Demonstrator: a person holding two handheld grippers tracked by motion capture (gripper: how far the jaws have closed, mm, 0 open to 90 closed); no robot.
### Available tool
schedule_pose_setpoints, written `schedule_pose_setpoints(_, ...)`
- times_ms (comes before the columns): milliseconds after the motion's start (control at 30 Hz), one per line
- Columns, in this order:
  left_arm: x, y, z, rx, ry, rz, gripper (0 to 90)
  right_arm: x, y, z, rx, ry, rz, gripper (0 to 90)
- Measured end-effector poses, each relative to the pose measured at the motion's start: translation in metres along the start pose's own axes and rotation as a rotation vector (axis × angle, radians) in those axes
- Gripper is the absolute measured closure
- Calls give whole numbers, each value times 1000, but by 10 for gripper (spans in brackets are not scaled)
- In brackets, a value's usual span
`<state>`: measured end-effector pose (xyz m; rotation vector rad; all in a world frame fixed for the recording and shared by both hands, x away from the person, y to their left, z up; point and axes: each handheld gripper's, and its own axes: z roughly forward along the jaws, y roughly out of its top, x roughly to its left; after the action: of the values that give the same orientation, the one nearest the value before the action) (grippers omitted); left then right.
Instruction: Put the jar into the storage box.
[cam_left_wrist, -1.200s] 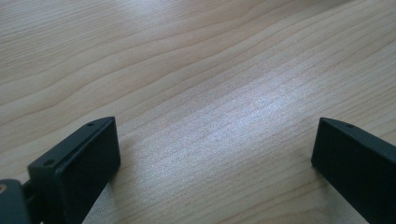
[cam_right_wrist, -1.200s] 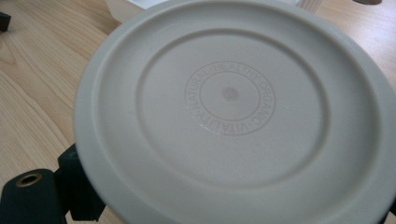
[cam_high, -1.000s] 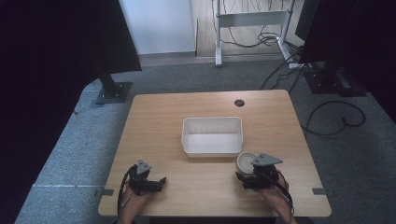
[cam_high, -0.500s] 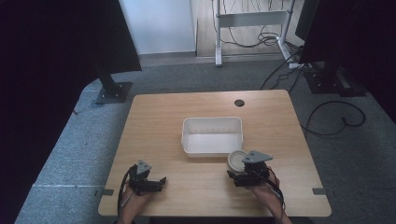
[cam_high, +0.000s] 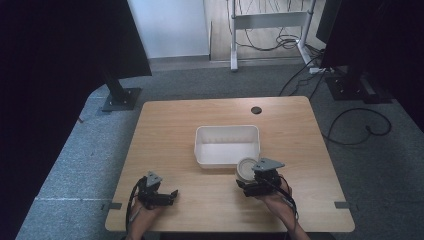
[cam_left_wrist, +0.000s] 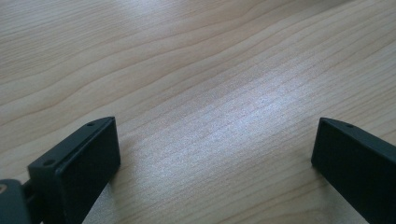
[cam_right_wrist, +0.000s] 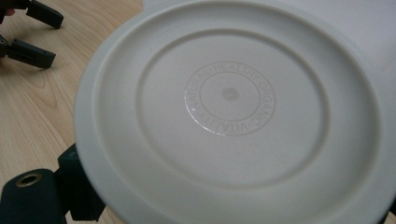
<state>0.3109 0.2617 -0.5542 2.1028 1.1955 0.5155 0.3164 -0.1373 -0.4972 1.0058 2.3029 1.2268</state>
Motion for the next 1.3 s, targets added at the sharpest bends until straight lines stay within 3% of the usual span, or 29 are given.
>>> schedule_pose_setpoints(433,0,0,0,0,0,0,9,0,16,9,-1,5,-8,96)
schedule_pose_setpoints(1300,0,0,0,0,0,0,9,-7,44,37,15,-36,-13,96)
